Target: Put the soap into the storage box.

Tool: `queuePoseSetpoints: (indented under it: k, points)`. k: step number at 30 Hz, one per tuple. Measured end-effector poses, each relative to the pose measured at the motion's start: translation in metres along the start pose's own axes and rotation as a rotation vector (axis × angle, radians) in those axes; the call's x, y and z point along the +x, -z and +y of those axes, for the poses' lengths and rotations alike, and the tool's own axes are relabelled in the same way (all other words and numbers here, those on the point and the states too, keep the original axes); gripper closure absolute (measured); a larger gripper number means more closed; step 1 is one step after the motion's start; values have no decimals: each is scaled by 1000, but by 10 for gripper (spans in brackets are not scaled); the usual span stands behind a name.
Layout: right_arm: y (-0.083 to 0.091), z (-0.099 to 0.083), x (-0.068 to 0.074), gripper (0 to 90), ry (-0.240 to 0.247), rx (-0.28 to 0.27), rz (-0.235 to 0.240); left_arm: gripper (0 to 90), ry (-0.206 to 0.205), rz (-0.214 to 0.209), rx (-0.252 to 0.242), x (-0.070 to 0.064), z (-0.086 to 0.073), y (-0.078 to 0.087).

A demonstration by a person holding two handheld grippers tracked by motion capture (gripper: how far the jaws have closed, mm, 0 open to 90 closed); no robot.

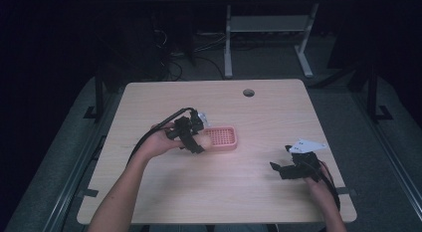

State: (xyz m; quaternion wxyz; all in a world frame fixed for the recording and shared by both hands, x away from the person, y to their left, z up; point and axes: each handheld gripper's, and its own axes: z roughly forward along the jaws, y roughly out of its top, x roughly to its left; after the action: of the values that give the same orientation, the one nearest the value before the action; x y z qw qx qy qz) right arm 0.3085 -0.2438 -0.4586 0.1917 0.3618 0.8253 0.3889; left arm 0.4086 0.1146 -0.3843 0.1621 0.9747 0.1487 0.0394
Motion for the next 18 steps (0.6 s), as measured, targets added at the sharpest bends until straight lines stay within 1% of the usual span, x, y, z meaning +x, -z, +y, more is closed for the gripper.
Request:
queuePoseSetpoints:
  k: [4,6,12,18]
  points:
    - [0,0,0,139,-5,0,0,315,-7,-3,10,3,4,-2]
    - [0,0,0,139,-7,-1,0,316,-4,3,11,4,6,-2]
    - [0,0,-1,139,-13,-6,-2,317,6,-2,-2,9,10,-5]
    - [0,0,-1,139,-13,-7,-1,317,5,-4,12,14,15,-10]
